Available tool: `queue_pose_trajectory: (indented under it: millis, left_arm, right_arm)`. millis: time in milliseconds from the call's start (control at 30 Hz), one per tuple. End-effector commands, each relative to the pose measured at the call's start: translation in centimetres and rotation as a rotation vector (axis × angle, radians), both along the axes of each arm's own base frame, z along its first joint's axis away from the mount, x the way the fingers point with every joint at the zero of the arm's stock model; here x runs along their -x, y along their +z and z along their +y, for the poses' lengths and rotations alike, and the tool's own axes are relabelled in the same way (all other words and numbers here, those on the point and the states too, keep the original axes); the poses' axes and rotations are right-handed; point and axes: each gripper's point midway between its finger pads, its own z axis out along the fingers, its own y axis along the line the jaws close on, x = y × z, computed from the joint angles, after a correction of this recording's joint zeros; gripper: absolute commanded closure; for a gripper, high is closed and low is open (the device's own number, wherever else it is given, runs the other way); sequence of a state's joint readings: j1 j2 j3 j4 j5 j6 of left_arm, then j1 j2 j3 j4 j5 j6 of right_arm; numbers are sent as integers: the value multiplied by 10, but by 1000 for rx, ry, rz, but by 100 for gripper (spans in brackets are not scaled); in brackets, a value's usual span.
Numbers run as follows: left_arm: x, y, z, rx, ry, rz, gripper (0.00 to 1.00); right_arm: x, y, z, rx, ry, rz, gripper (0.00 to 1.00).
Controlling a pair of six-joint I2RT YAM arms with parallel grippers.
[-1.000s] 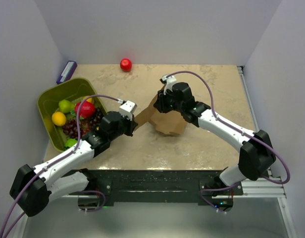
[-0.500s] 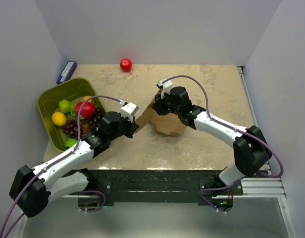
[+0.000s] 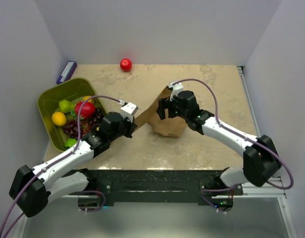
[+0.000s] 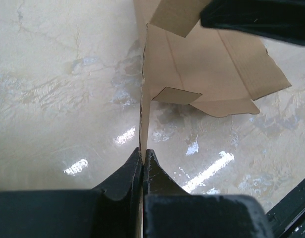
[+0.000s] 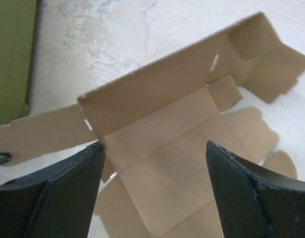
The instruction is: Fold the paper box
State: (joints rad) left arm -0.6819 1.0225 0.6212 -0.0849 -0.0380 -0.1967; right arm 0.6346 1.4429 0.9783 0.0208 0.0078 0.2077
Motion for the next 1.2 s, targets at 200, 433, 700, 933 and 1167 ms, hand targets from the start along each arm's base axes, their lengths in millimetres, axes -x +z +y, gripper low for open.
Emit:
queue_pose_trajectory:
  millis: [200, 433, 700, 933, 1167]
  left_arm:
    - [22, 21, -21, -109, -294, -12, 100]
    - [27, 28, -21, -161, -389, -61, 100]
    - [30, 36, -22, -134, -400, -109, 100]
    - [25, 37, -17, -147, -370, -138, 100]
    - [17, 52, -12, -61, -398, -124, 100]
  right_arm:
    - [38, 62, -57, -184, -214, 75, 5]
    - [40, 71, -38, -423, -286, 213, 5]
    - [20, 53, -17, -541, -318, 287, 9]
    - [-8, 45, -28, -492, -387, 225, 10]
    - [4, 90, -55, -301, -222, -37, 4]
